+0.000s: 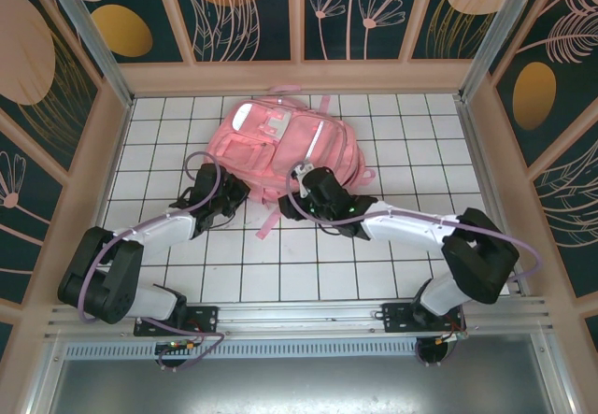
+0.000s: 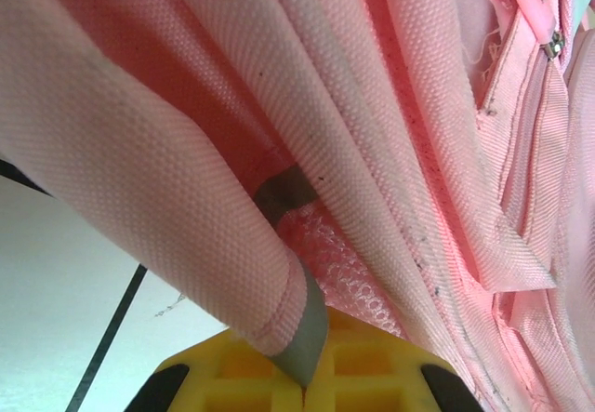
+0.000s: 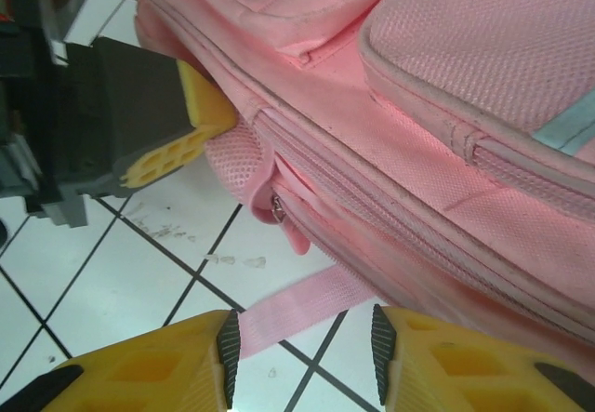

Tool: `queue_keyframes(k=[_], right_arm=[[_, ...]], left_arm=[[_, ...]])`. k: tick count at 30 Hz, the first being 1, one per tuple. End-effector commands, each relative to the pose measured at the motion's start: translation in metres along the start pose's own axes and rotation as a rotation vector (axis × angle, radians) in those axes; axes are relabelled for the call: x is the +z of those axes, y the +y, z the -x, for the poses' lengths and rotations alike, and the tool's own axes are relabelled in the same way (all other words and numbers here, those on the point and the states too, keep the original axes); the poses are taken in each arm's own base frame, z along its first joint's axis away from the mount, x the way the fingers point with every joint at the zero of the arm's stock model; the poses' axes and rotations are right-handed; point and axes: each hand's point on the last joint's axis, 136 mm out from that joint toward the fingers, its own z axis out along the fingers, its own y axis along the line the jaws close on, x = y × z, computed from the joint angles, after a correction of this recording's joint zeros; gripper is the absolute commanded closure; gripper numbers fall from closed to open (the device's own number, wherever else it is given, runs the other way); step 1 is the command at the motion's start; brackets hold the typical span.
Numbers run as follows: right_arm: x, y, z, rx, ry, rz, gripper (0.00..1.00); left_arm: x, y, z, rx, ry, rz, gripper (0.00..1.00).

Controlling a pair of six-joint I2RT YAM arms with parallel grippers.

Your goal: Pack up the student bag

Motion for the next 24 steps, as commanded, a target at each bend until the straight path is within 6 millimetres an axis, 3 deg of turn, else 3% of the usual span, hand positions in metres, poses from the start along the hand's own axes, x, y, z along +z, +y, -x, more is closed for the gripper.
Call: queue_keyframes(k=[1, 6, 11, 24], right_arm=[[0.007, 0.003, -0.001, -0.031, 0.001, -0.007, 0.55], [0.014, -0.005, -0.006, -0.013, -0.015, -0.04, 0.64], [0.024, -0.007, -0.009, 0.001, -0.017, -0.046, 0.66], [0.064, 0.019, -0.035, -0.033, 0.061, -0.001, 0.68]], left_arm=[[-0.002, -0.03, 0.017, 0.021, -0.056, -0.078, 1.0], [-0.001, -0.028, 0.016, 0.013, -0.051, -0.072, 1.0], [-0.001, -0.027, 0.016, 0.015, -0.051, -0.067, 1.0], [0.003, -0.028, 0.016, 0.009, -0.042, -0.058, 1.0]])
